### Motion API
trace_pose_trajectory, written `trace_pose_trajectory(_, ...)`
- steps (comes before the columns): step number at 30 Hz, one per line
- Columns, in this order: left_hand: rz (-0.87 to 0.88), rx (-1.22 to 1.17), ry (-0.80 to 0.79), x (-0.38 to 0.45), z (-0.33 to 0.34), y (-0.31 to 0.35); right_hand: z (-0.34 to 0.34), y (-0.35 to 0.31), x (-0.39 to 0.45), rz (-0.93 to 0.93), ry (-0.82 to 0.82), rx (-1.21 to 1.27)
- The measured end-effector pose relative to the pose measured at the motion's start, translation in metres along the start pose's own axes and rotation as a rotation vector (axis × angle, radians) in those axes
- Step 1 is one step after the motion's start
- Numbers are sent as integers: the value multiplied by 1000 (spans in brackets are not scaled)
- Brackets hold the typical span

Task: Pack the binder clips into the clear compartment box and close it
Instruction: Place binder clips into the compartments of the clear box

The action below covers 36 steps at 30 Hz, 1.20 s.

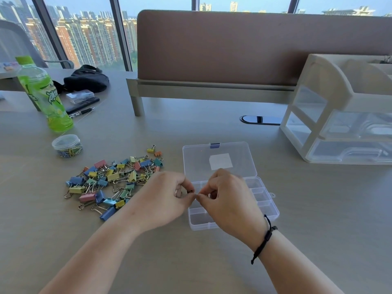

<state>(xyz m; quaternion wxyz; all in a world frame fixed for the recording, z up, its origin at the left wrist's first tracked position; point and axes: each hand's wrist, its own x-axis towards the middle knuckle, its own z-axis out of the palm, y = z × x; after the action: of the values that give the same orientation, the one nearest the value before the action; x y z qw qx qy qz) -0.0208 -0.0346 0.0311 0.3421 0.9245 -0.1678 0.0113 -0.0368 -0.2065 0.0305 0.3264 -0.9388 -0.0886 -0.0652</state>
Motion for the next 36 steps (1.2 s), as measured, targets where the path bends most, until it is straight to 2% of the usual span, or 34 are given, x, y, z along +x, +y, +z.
trace_pose_trajectory(6,37,-4,26,0,3,1,-4,1,3,8,15,17)
trace_pose_trajectory(10,29,-8,26,1,8,3,-16,4,7,105,102,152)
trace_pose_trajectory(13,-21,-22,58,2,13,3,-19,8,10,223,111,281)
trace_pose_trajectory(17,-86,-49,96,1,18,4,-15,12,12,277,113,345)
trace_pose_trajectory(26,-106,-50,71,-1,14,3,-12,12,11,301,84,324)
trace_pose_trajectory(36,-123,101,138,2,19,10,-11,9,10,298,71,320)
